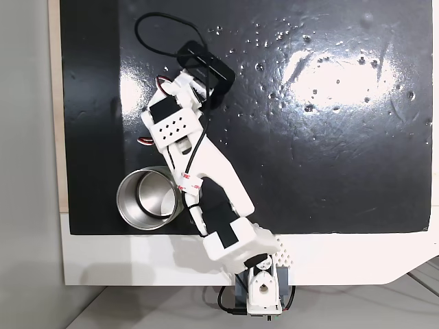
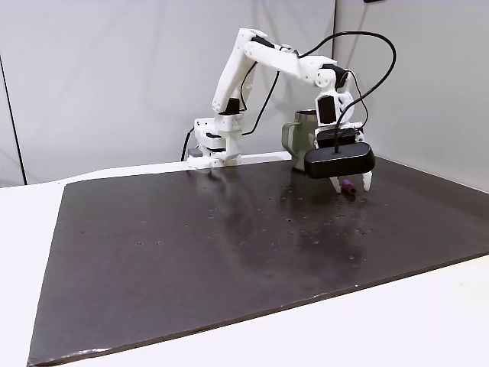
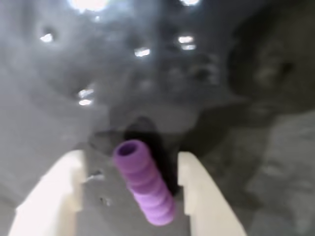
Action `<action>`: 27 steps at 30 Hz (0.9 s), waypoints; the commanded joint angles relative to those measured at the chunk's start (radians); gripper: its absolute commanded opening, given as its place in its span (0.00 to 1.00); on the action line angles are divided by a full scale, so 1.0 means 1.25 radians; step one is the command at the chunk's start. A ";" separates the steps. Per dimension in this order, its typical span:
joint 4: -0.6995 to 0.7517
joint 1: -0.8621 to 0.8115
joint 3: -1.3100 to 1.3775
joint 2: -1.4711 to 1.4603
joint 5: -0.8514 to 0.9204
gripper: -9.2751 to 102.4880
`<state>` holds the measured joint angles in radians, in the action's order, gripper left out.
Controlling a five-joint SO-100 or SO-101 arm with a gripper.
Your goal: Grasp a pengrip and put it in the cup.
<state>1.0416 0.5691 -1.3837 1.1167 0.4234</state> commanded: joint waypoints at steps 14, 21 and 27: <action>0.032 0.028 -0.001 0.018 0.002 0.08; 0.173 -0.020 0.107 0.205 -0.166 0.08; 0.301 -0.031 0.146 0.355 -0.252 0.08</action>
<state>1.3576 0.5354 -1.2686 1.4235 0.1595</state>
